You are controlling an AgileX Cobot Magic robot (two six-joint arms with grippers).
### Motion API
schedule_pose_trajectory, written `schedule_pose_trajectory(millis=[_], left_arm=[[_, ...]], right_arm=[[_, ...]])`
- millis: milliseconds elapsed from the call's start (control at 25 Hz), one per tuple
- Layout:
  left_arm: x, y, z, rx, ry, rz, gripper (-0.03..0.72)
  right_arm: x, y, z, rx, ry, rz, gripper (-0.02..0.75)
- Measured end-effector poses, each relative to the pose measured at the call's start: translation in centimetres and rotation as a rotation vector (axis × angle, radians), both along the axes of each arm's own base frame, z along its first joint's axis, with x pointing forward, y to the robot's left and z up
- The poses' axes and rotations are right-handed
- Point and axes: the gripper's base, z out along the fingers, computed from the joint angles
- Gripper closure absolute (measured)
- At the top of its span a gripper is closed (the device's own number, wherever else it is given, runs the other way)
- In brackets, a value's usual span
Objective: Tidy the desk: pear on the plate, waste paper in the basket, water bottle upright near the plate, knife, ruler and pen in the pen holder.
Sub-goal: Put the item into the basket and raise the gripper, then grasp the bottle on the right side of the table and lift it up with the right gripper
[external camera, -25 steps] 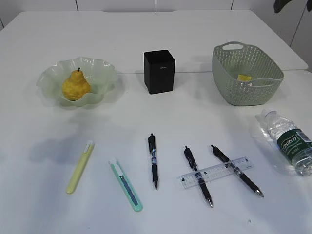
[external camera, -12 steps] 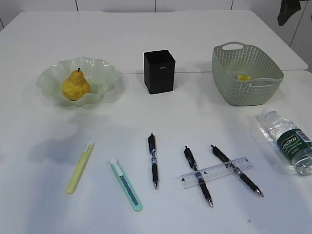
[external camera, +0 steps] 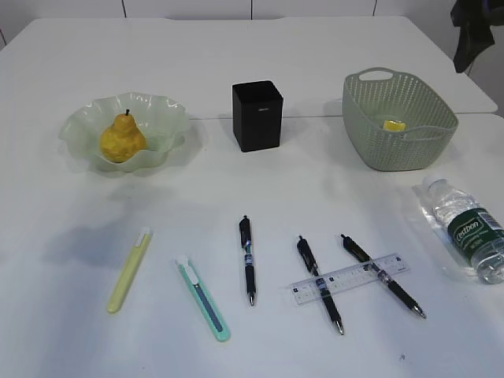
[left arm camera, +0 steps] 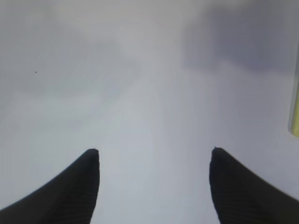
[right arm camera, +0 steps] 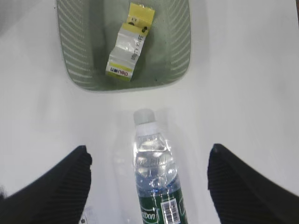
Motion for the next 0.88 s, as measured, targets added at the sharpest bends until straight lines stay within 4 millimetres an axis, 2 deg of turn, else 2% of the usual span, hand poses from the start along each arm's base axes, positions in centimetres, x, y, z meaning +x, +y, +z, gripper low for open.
schedule_pose_trajectory(millis=[440,720,880], left_arm=[[-0.1,0.0,0.0,0.005,0.013,0.002,0.167],[-0.1,0.0,0.0,0.005,0.015,0.002,0.167],[-0.1,0.0,0.0,0.005,0.015,0.002,0.167]], right_arm=[[-2.1,0.1,-4.9,0.004,0.191,0.008,0.162],[-2.2,-0.2,-5.2,-0.022,0.198,0.008,0.162],[-2.2,-0.4,-5.1,-0.071,0.203,0.064,0.162]])
